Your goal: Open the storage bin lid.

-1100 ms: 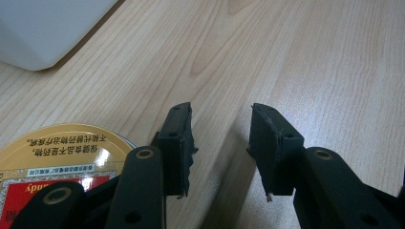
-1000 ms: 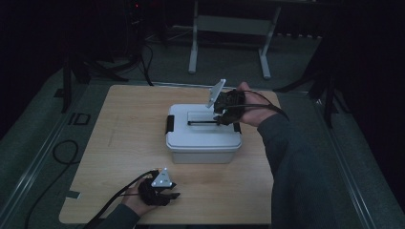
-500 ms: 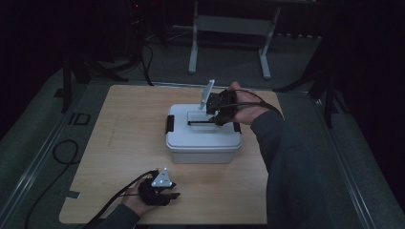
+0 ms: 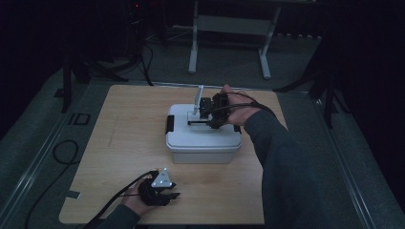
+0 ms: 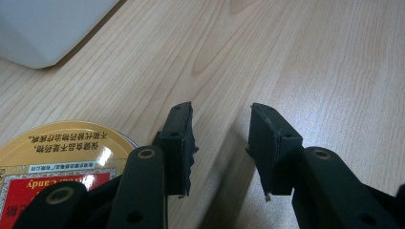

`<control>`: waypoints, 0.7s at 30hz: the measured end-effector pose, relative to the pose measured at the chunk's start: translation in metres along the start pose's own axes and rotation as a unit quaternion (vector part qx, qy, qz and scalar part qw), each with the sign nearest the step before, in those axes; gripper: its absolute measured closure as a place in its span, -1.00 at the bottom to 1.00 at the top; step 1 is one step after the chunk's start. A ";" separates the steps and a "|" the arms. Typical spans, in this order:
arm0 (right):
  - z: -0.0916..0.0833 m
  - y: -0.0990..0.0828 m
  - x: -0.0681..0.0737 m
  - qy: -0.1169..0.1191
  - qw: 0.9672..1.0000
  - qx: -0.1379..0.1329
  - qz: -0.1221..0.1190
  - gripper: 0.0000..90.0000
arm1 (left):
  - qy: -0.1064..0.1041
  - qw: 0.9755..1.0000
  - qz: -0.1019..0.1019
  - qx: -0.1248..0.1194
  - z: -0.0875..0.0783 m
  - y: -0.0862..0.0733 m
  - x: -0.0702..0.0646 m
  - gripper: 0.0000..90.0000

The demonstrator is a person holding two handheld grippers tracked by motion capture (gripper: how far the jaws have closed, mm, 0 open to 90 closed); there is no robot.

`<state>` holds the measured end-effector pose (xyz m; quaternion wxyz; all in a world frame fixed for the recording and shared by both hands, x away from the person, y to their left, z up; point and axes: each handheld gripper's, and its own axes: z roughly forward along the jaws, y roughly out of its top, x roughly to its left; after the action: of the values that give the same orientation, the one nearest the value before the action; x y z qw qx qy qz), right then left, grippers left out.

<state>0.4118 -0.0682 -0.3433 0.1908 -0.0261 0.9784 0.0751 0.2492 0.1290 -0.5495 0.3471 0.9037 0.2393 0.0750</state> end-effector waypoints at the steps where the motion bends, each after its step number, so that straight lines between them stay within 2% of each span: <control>1: 0.001 0.001 0.000 0.000 1.000 0.000 0.000 0.21 | 0.000 1.000 0.000 0.000 0.000 0.000 0.000 0.35; 10: 0.011 0.011 -0.002 0.008 1.000 0.006 -0.005 0.21 | 0.000 1.000 0.001 0.001 0.000 0.000 0.000 0.35; 16: 0.021 0.017 -0.002 0.013 1.000 0.023 -0.013 0.25 | 0.000 1.000 0.001 0.000 0.000 0.000 0.000 0.35; 21: 0.024 0.018 -0.005 0.019 0.999 0.025 -0.010 0.30 | -0.001 1.000 0.000 0.001 -0.001 -0.001 0.000 0.35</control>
<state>0.4236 -0.0466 -0.3607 0.1739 -0.0324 0.9830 0.0485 0.2490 0.1302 -0.5494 0.3466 0.9041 0.2387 0.0744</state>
